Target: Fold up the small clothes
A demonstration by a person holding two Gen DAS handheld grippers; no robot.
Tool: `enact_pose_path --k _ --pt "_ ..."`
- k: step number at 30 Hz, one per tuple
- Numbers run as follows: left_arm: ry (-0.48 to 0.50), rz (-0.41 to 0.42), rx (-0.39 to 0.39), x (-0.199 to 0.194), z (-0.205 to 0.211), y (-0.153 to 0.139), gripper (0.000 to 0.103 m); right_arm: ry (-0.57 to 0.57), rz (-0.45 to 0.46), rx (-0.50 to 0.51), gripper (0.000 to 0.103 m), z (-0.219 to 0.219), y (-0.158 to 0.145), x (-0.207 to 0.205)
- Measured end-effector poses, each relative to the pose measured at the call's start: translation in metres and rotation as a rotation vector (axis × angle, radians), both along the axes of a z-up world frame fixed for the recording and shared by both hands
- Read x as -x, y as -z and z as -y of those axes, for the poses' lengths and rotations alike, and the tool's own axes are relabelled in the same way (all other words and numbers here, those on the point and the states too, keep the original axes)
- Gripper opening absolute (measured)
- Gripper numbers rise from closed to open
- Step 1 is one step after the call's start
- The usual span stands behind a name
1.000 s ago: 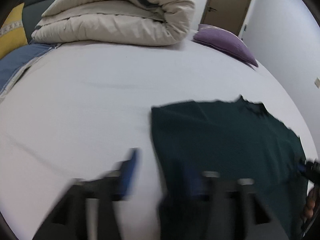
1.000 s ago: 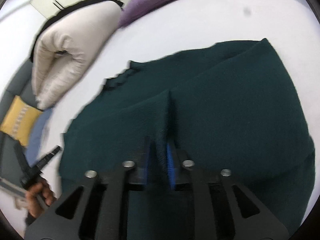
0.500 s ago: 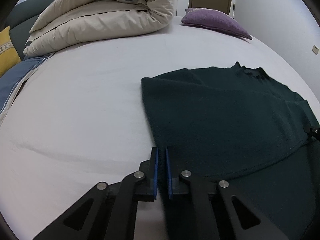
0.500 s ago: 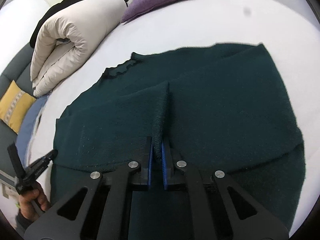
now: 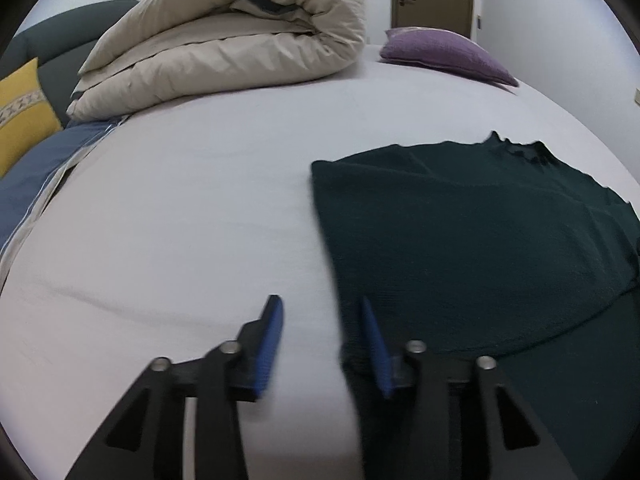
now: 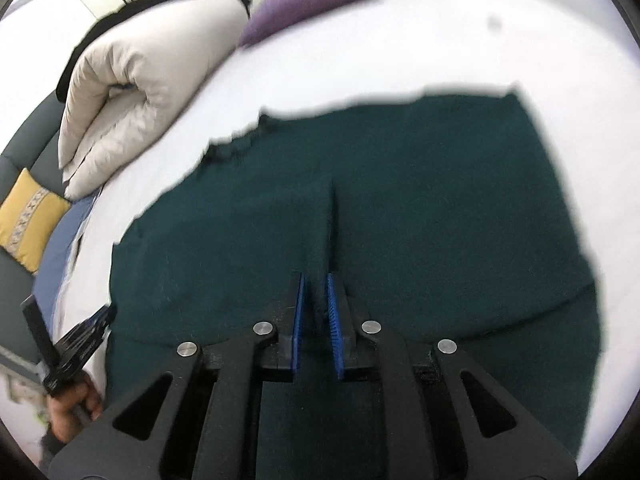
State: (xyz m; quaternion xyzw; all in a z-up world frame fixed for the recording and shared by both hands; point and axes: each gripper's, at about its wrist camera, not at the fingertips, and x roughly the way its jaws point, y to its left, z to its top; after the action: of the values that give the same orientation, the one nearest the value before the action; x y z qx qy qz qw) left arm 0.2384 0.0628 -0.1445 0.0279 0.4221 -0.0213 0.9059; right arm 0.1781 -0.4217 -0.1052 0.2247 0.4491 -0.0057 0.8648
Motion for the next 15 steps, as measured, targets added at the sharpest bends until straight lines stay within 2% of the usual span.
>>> enact_pose_path --k 2,3,5,6,9,10,11,12,14,15 --pt "-0.016 -0.008 0.015 -0.003 -0.004 0.002 0.058 0.000 0.045 0.007 0.015 -0.003 -0.007 0.002" --pt "-0.021 -0.013 0.022 -0.005 -0.007 0.001 0.062 -0.011 0.037 0.012 0.023 -0.005 -0.002 0.000" --pt "-0.020 -0.024 0.051 -0.003 -0.014 -0.004 0.063 -0.038 -0.060 0.026 0.024 -0.006 0.026 -0.012" --pt "-0.024 -0.024 0.073 0.001 -0.018 -0.008 0.063 -0.048 -0.015 0.020 0.024 -0.004 0.027 -0.010" --pt "-0.031 -0.003 0.130 0.029 -0.032 -0.026 0.063 0.002 -0.019 -0.063 0.028 0.008 0.010 0.006" --pt "-0.031 0.001 0.150 0.041 -0.035 -0.031 0.063 0.007 0.012 -0.093 0.031 0.011 0.001 0.017" --pt "-0.020 0.000 0.193 0.062 -0.041 -0.037 0.064 0.000 0.061 -0.105 0.042 0.012 -0.011 0.033" --pt "-0.010 -0.004 0.221 0.076 -0.044 -0.040 0.064 -0.004 0.109 -0.108 0.060 0.013 -0.023 0.052" --pt "-0.011 -0.024 0.289 0.116 -0.053 -0.043 0.068 -0.006 0.194 -0.133 0.071 0.017 -0.041 0.098" --pt "-0.014 -0.036 0.329 0.131 -0.057 -0.042 0.069 -0.014 0.208 -0.141 0.071 0.017 -0.046 0.114"
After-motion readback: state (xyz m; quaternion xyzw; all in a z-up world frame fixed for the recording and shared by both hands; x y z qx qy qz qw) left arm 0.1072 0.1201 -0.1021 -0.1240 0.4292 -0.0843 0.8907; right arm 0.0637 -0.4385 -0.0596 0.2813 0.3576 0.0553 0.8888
